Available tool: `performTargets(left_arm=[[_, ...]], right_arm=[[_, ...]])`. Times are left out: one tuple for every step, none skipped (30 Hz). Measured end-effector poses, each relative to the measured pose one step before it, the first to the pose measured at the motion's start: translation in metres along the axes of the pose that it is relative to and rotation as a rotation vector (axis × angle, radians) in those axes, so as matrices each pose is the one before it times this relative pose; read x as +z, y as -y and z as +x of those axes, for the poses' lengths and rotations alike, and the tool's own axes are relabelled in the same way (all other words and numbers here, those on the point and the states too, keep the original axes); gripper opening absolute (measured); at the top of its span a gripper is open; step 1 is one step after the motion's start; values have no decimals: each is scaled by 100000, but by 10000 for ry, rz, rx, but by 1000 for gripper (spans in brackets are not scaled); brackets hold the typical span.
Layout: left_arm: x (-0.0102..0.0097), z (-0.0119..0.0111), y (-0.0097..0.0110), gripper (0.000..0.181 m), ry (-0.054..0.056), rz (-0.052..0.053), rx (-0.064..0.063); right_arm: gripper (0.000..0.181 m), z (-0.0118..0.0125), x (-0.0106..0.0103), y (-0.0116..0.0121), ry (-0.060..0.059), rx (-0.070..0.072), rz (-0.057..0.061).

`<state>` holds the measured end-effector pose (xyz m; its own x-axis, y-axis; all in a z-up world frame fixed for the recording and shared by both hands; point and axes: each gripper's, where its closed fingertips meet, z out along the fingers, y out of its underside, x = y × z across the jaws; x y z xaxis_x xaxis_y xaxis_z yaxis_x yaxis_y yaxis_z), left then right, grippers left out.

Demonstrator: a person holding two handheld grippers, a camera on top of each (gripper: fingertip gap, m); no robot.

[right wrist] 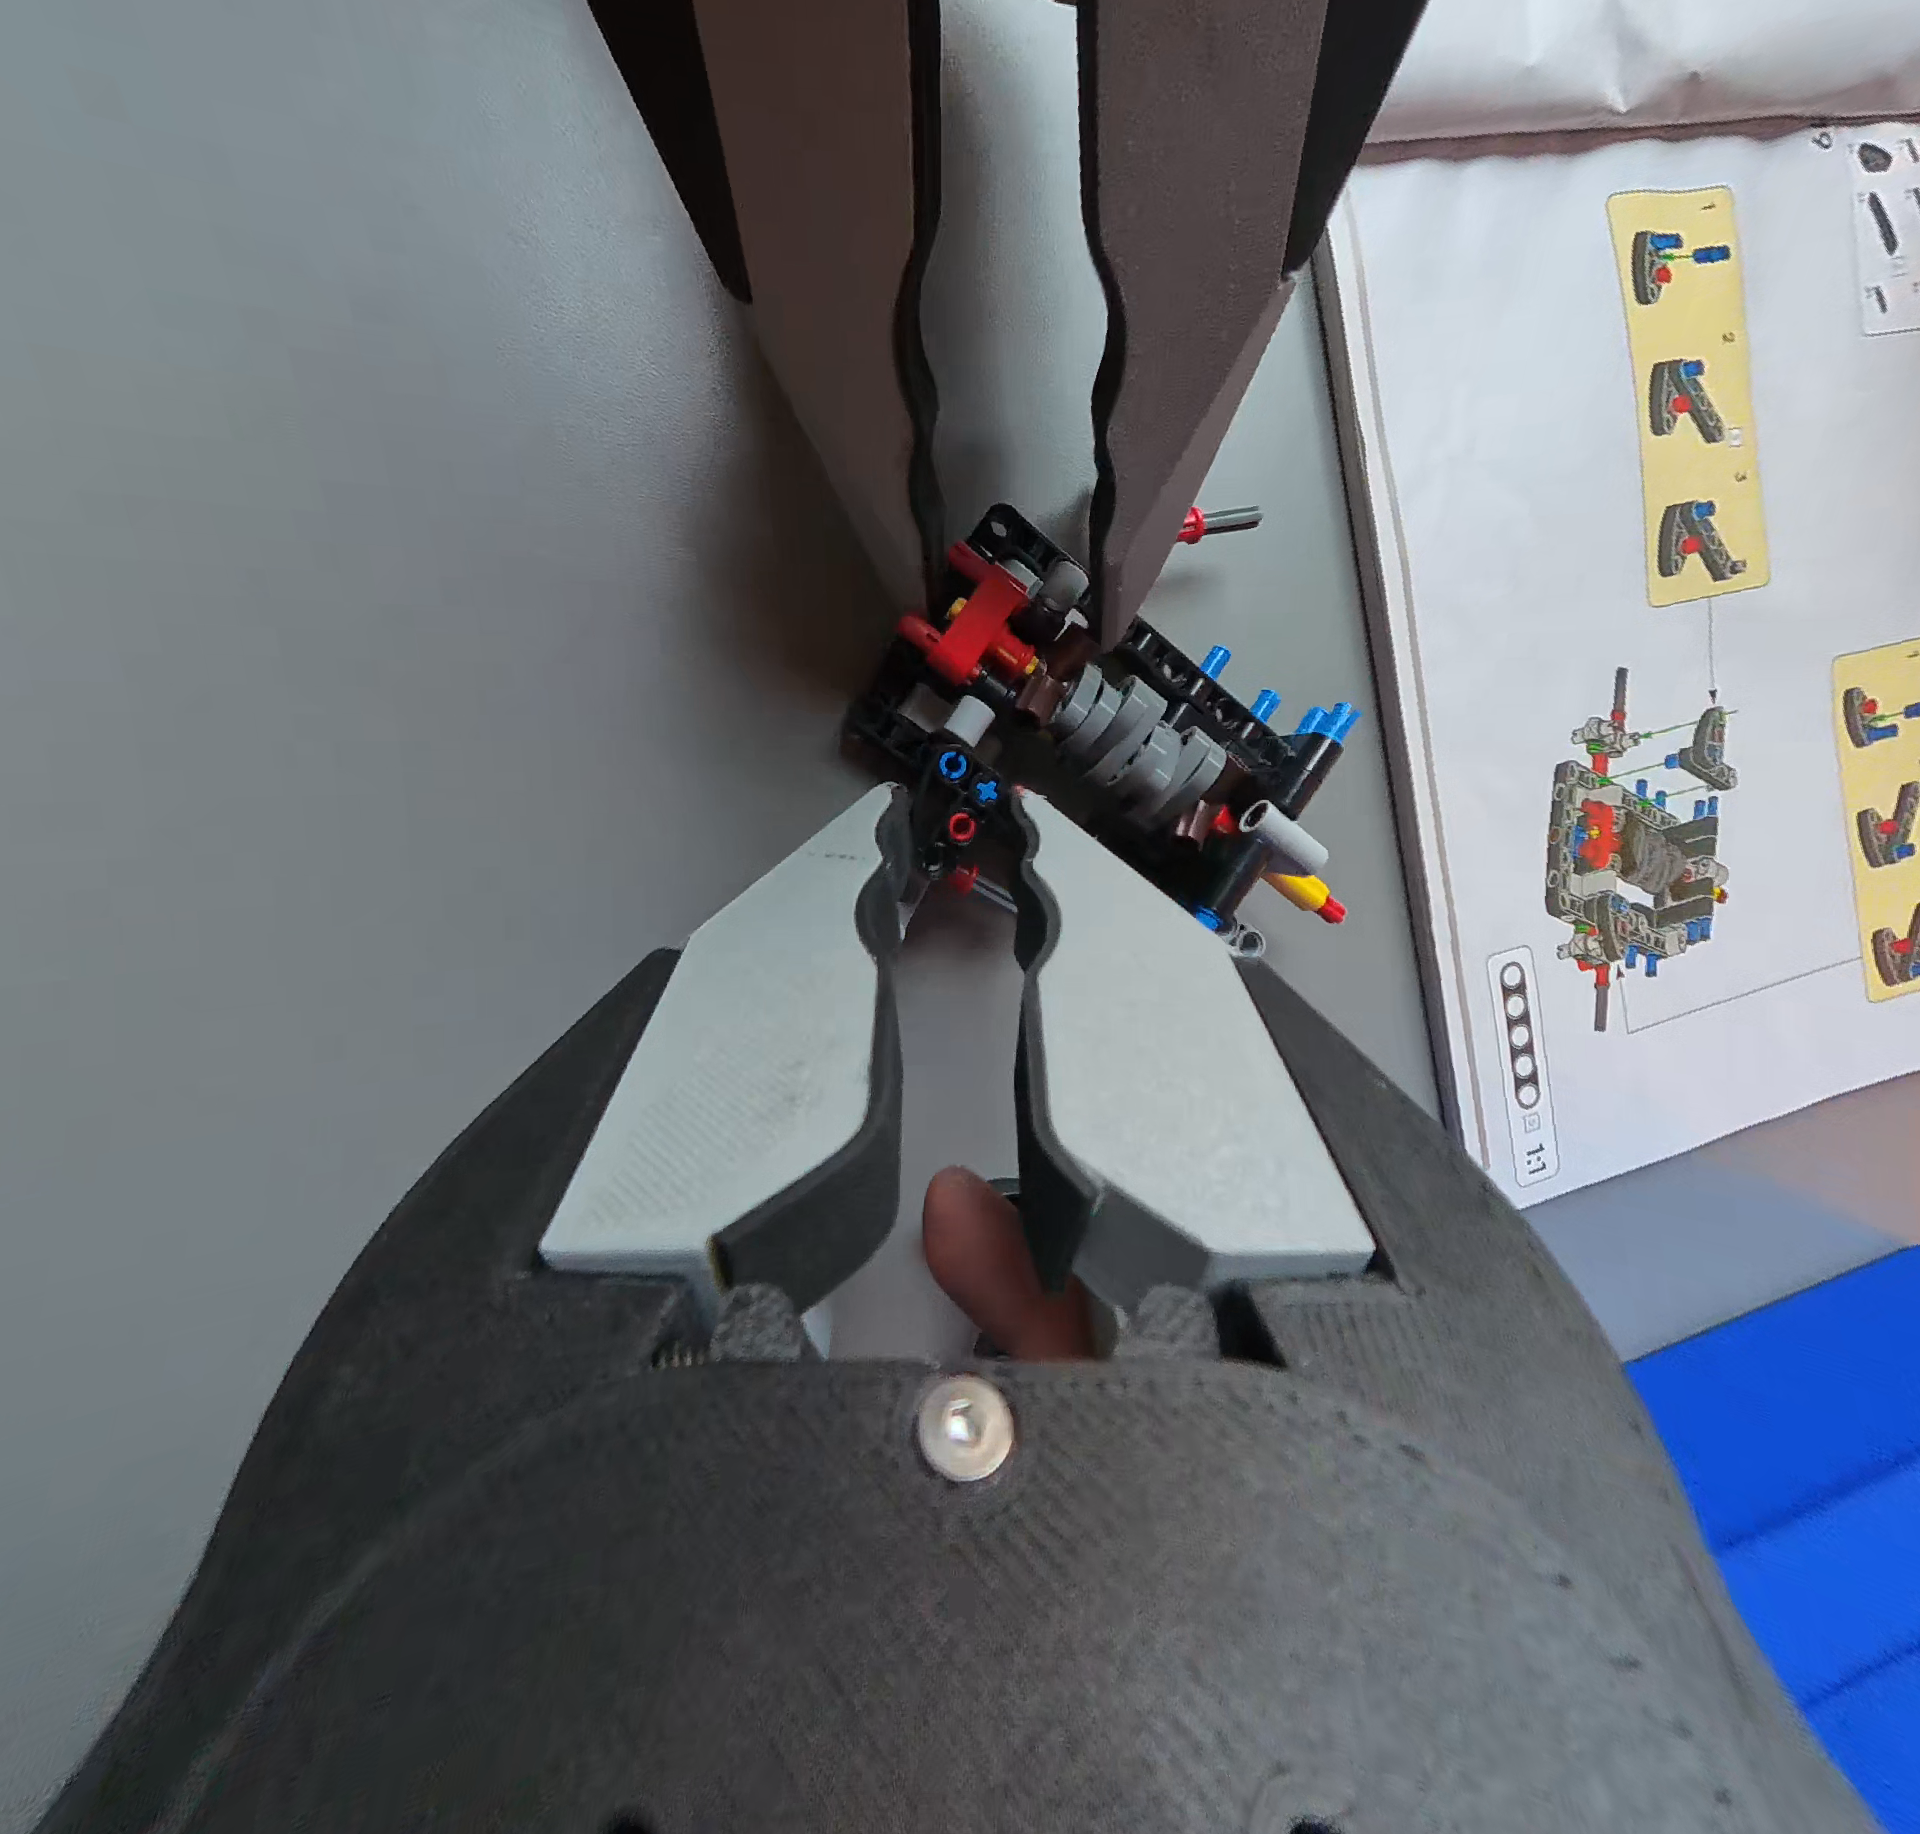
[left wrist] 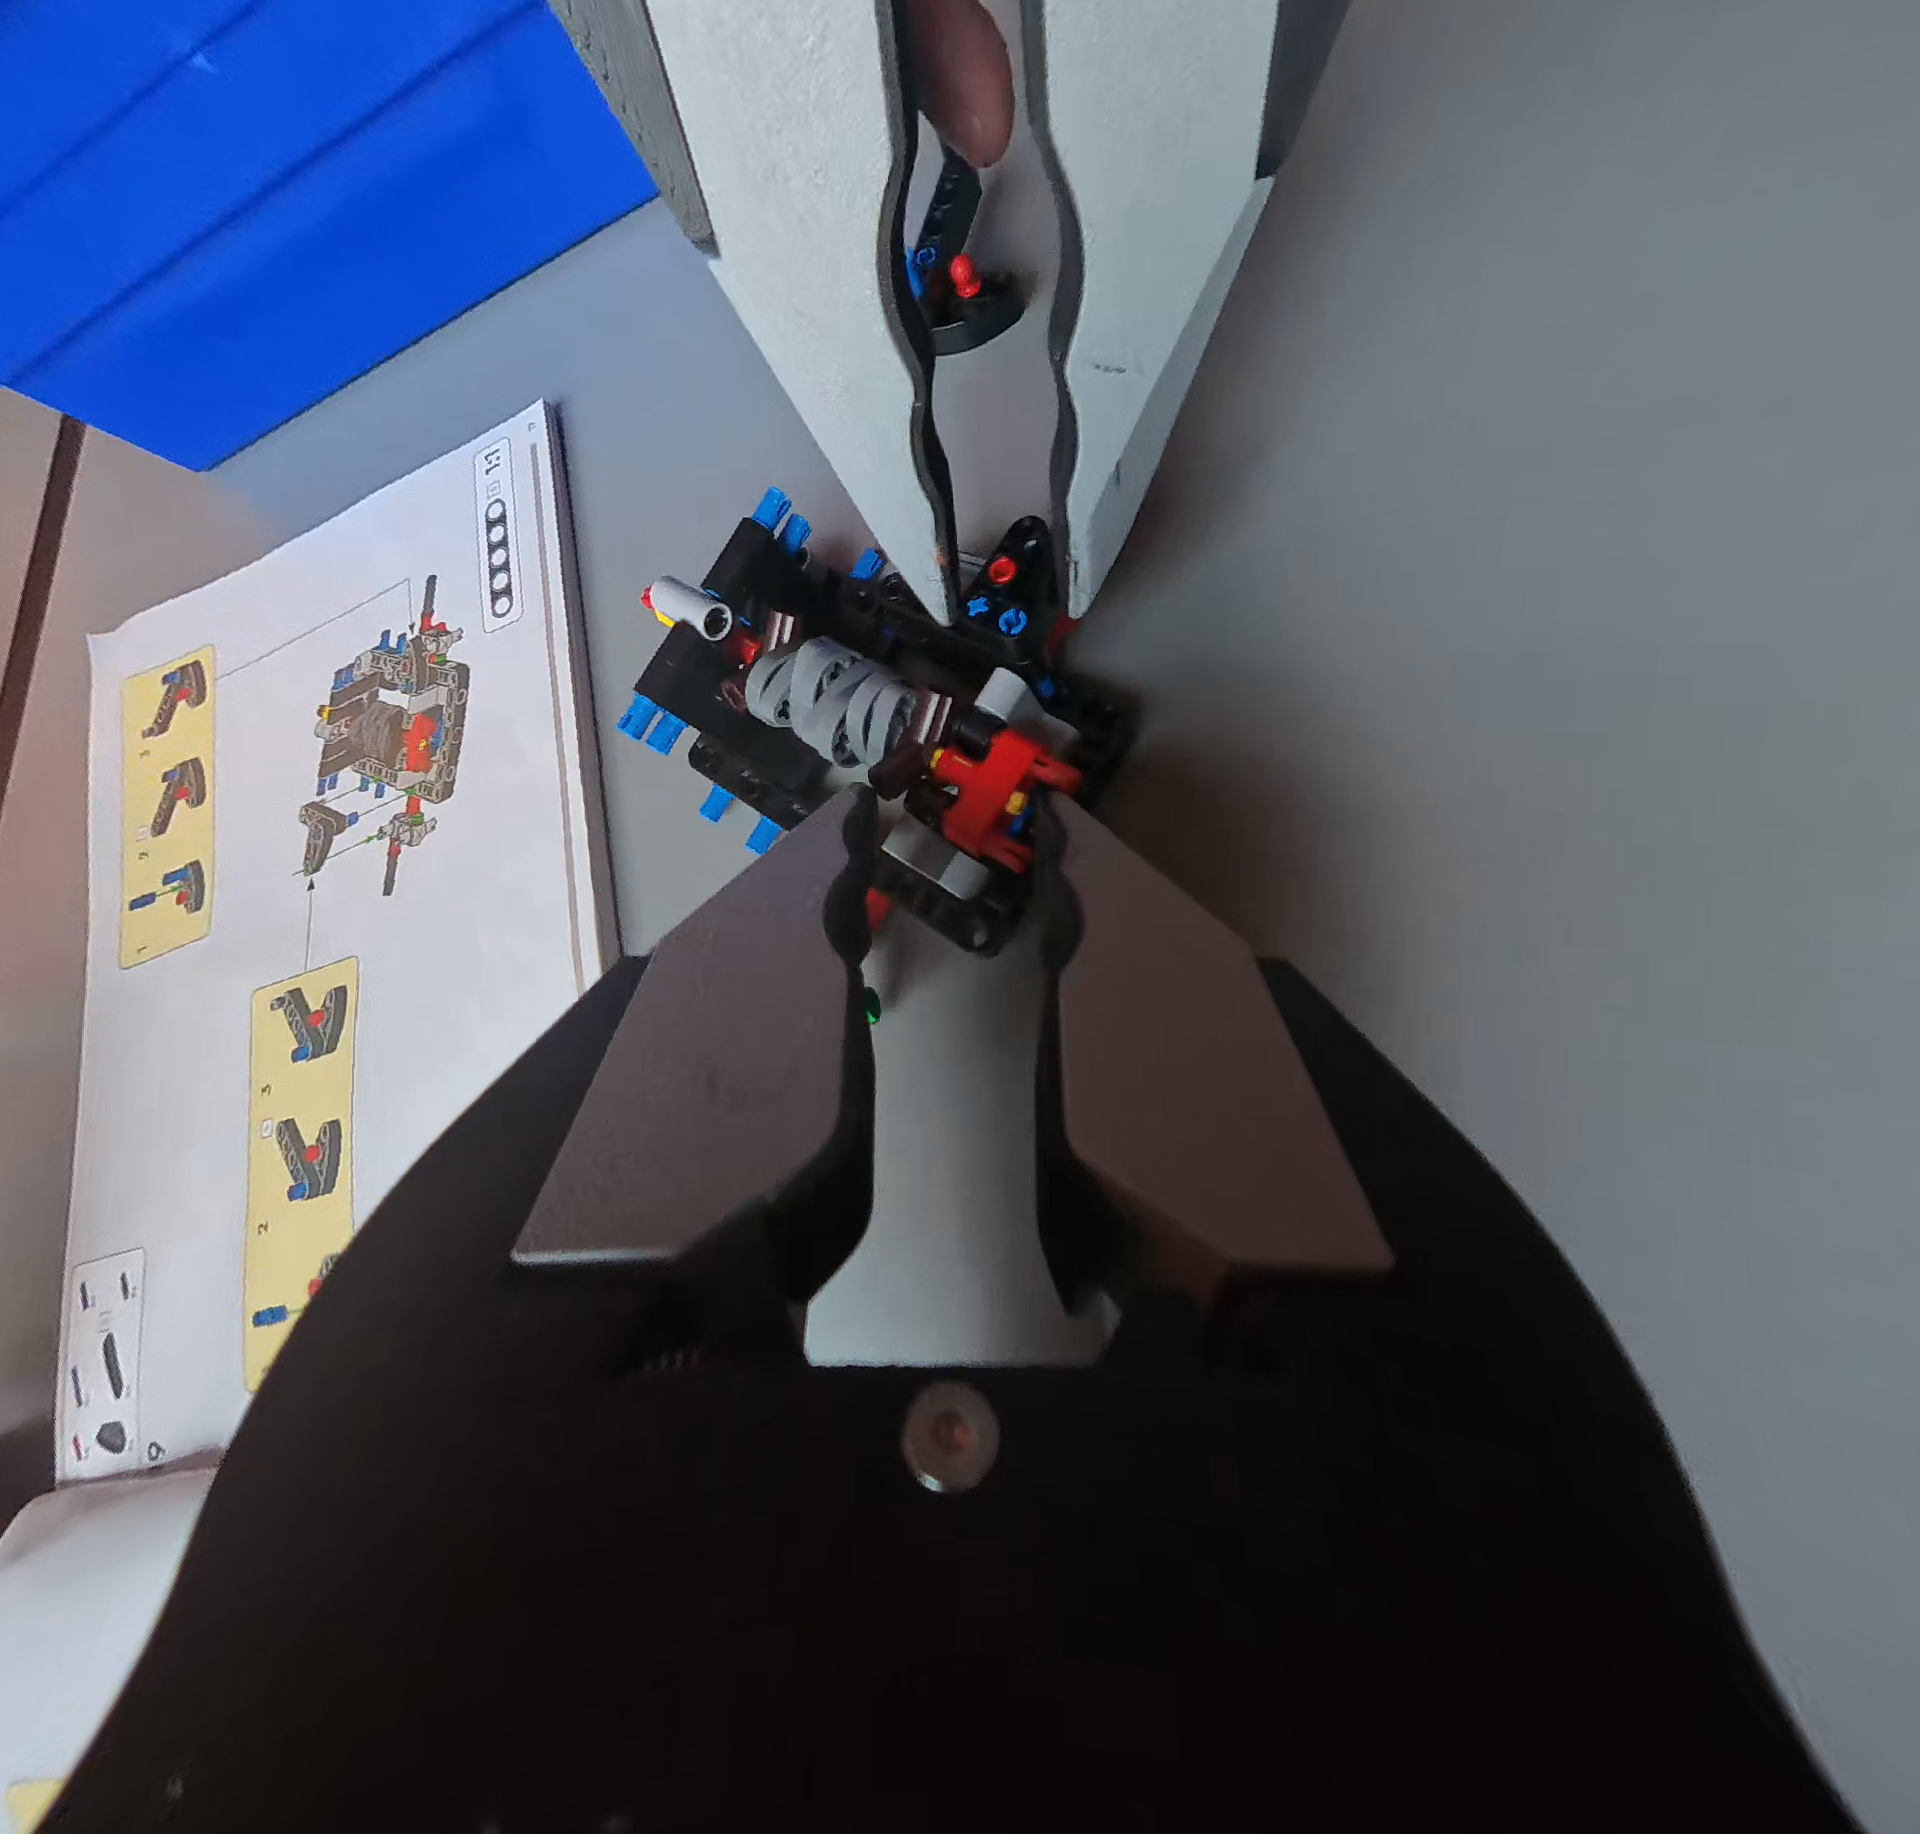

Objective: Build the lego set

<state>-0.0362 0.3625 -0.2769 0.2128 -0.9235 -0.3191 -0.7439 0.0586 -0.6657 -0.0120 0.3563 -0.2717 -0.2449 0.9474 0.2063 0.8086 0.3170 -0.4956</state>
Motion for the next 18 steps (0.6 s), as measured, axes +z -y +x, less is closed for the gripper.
performTargets(left_arm=[[13,8,11,26,-36,18,62],[22,-9,13,26,-28,20,44],[39,-44,2,26,1,17,48],[40,-26,38,26,14,23,85],[49,-42,16,26,33,17,79],[35,-80,-14,26,61,1,60],[42,-42,10,26,53,43,31],[33,-11,7,26,32,77,18],[7,-8,1,26,2,71,-64],[-2,12,3,25,-15,70,-112],[10,13,-2,25,-21,80,-95],[8,-3,28,25,-9,91,-122],[7,-13,16,25,-1,92,-124],[3,-1,9,25,12,76,-11],[6,-6,23,25,16,30,2],[4,-4,15,25,19,-4,-30],[5,-4,9,25,51,4,-2],[4,-1,11,25,70,34,-21]], right_arm=[[14,-29,35,-37,126,17,-61],[14,-20,20,-30,112,-9,-80],[14,41,-10,-49,53,-40,-135],[14,58,-2,-62,70,20,-164],[14,46,13,-67,124,103,-187],[14,97,14,-56,100,111,-164],[14,72,11,-85,56,3,-151],[14,49,17,-45,48,-16,-181],[14,32,8,-25,50,22,-197],[13,17,12,18,80,42,-138],[13,-9,2,-5,102,37,-114],[13,12,-8,0,104,-5,-94],[13,-4,2,0,132,62,-113],[13,-5,6,-18,134,53,-137],[13,-14,-13,-25,49,-151,-141],[13,-2,-15,-18,22,-172,-133],[13,-16,-10,-28,10,-219,-113],[13,18,-6,-14,33,-98,-148]])
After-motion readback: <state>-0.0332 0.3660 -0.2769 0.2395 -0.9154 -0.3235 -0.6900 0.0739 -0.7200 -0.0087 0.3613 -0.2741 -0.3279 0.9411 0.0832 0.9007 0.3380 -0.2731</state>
